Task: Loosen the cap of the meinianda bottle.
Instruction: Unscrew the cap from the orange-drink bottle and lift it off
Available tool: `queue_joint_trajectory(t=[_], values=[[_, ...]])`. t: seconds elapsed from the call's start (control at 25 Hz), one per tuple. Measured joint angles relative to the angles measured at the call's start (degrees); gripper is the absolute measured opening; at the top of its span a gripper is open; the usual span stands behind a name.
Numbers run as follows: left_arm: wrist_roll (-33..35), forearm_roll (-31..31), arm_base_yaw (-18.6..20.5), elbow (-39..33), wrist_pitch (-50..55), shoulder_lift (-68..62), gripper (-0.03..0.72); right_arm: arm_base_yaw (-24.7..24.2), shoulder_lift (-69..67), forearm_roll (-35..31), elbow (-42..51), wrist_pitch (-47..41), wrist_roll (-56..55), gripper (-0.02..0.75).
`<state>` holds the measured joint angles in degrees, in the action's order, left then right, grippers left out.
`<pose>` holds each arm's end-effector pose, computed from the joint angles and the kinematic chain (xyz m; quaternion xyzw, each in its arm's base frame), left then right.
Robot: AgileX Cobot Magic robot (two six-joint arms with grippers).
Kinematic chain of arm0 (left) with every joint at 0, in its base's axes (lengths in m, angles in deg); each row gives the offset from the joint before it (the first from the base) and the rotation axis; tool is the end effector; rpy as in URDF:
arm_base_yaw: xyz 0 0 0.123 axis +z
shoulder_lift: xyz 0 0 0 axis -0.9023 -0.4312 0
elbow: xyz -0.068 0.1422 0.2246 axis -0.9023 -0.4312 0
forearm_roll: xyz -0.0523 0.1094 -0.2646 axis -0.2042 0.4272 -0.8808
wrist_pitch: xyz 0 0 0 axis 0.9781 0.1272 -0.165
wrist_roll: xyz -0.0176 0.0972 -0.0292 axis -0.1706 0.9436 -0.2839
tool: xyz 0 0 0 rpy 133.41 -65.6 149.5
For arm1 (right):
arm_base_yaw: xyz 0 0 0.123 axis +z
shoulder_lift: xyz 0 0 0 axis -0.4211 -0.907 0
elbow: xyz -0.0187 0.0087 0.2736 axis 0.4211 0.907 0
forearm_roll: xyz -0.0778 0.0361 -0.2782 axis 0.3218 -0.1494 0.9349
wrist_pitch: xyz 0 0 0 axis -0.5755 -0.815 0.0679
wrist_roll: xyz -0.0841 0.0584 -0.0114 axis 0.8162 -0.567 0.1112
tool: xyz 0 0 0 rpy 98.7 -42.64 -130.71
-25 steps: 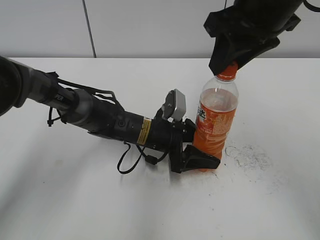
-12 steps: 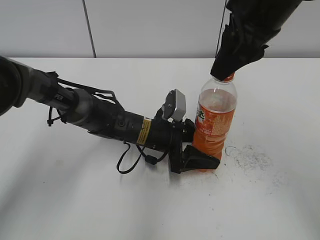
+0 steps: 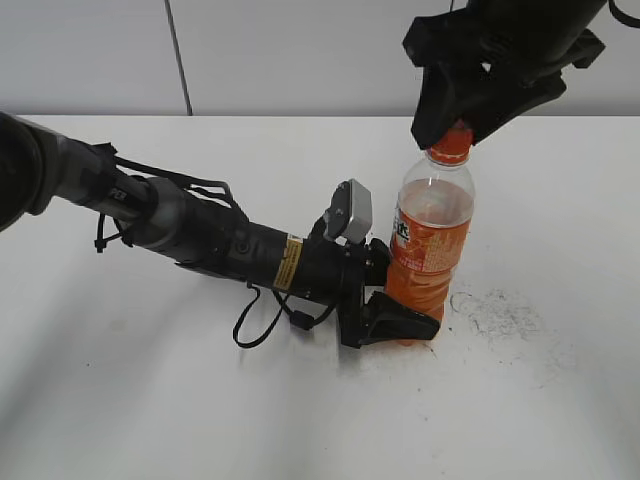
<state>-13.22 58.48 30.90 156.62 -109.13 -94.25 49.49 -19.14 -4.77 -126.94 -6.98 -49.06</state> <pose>0.3296 -0.3263 0.0040 0.5793 0.5539 -0.4751 0.3631 0.3449 0.1868 0.2967 -0.1978 0.9600 0.1606 0.1160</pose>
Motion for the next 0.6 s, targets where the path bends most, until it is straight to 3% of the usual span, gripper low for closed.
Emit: queue_joint_trajectory(t=[0.12, 0.24, 0.4, 0.48, 0.6], values=[[0.0, 0.0, 0.0, 0.0, 0.0, 0.0, 0.565, 0.0, 0.0, 0.1, 0.0, 0.0, 1.0, 0.272], [-0.1, 0.0, 0.0, 0.0, 0.0, 0.0, 0.565, 0.0, 0.1, 0.0, 0.0, 0.1, 6.1, 0.272], [0.0, 0.1, 0.0, 0.0, 0.0, 0.0, 0.565, 0.0, 0.1, -0.5, 0.0, 0.1, 25.7, 0.272], [0.0, 0.1, 0.0, 0.0, 0.0, 0.0, 0.565, 0.0, 0.1, -0.9, 0.0, 0.1, 41.7, 0.271], [0.0, 0.1, 0.0, 0.0, 0.0, 0.0, 0.565, 0.0, 0.2, -1.1, 0.0, -0.1, 51.6, 0.271]])
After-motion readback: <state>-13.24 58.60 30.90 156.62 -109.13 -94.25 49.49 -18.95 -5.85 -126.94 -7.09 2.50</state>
